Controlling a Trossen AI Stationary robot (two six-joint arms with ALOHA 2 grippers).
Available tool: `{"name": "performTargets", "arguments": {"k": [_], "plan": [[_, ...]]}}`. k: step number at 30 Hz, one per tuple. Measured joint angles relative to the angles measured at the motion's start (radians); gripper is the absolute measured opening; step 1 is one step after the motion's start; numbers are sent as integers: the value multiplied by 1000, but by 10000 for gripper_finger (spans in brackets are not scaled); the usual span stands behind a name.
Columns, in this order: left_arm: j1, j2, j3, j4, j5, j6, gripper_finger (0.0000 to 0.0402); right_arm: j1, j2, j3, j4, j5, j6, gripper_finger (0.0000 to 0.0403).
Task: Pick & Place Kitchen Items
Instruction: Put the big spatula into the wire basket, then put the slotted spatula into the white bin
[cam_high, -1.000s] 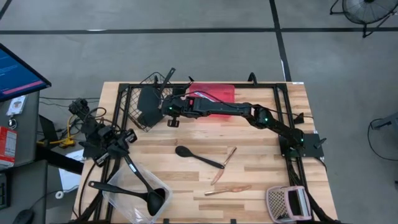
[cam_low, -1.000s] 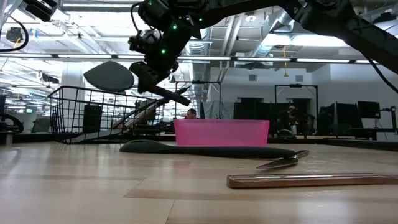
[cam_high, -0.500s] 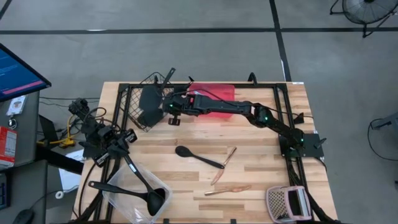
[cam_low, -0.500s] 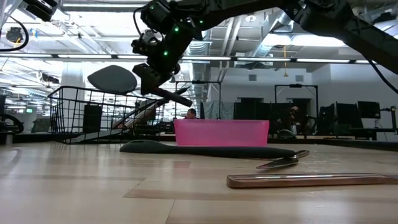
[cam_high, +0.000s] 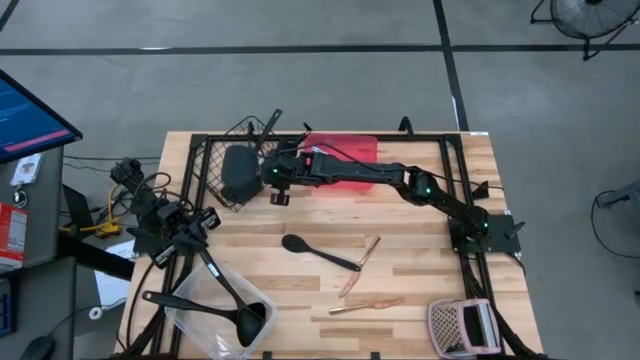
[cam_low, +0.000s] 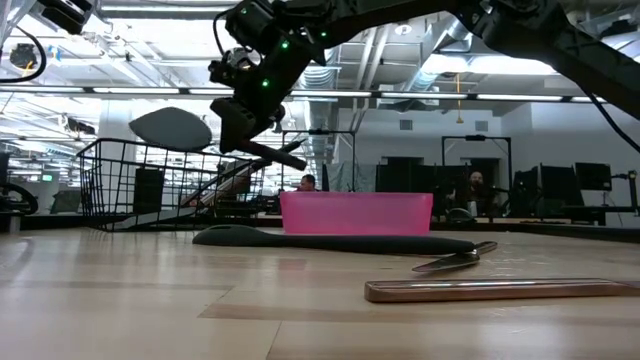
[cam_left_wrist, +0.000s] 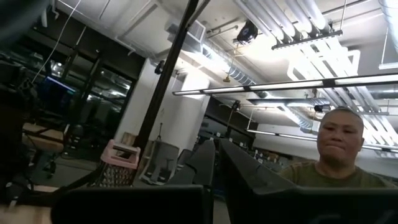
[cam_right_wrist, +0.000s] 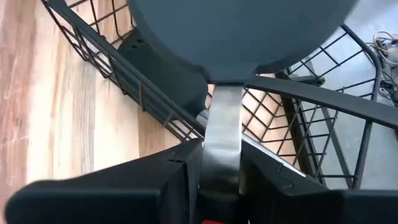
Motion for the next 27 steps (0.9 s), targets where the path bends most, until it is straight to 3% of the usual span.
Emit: {"name": "performTargets", "arguments": {"k": [7,18,27], "plan": [[0,0,0,0,0,0,8,-1,-2,0,9,0,-3,133],[0,0,0,0,0,0,8,16,-18,29,83,4,-4,258],[0,0,0,2,0,0,8,37,-193,27,27,8,8,275]]}}
